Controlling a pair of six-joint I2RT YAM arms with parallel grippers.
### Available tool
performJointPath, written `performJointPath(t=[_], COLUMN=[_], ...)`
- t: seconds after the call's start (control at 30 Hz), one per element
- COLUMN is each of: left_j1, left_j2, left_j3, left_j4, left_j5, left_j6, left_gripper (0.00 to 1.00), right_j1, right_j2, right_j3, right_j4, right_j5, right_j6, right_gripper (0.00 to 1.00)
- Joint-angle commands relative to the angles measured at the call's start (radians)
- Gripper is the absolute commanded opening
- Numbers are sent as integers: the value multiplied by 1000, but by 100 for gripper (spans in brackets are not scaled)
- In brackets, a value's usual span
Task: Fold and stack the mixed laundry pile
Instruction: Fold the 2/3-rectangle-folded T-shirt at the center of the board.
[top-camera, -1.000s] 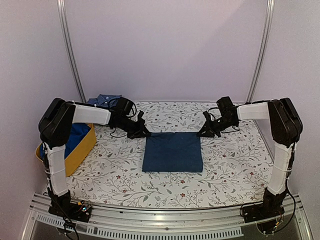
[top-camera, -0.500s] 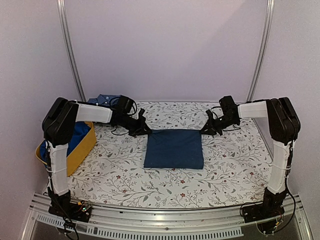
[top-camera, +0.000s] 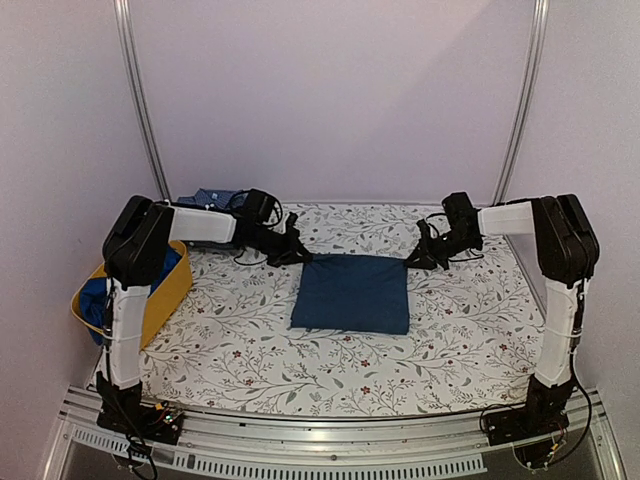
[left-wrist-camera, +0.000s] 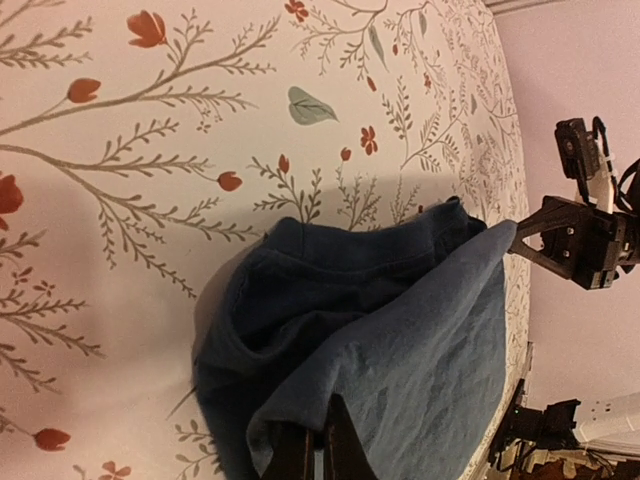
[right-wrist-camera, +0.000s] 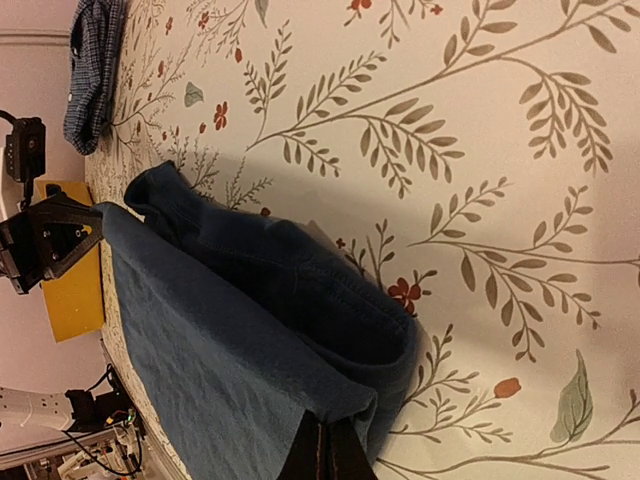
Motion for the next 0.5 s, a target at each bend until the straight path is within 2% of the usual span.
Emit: performJointPath(t=[0.0, 0.03, 0.07, 0.13, 0.23, 0.3, 0.33, 0.47], left_j1=[15, 18, 28, 51, 86, 94, 92, 68], left_j2=[56, 56, 55, 29, -65, -135, -180, -263], left_j3=[52, 51, 47, 33, 1, -19, -37, -165], left_j4=[12, 12, 12, 36, 66, 53, 52, 146], left_j5=[7, -1, -3, 2, -11, -20, -14, 80], left_j6=[-8, -12, -16, -26, -12, 27, 47, 78], left_gripper=[0, 3, 11, 34, 54, 70, 76, 84], right_j1=[-13, -13, -12, -16, -18, -19, -19, -8], right_j2=[68, 80, 94, 112, 69, 10, -41, -167], right_j3=[79, 104, 128, 179, 179, 143, 113, 11], right_j4=[12, 12, 8, -17, -30, -30, -29, 72], right_j5=[34, 30, 20, -5, -18, -22, -25, -138], right_j6=[-15, -15, -15, -14, -15, -14, -17, 5], right_gripper=[0, 0, 2, 15, 32, 50, 59, 69])
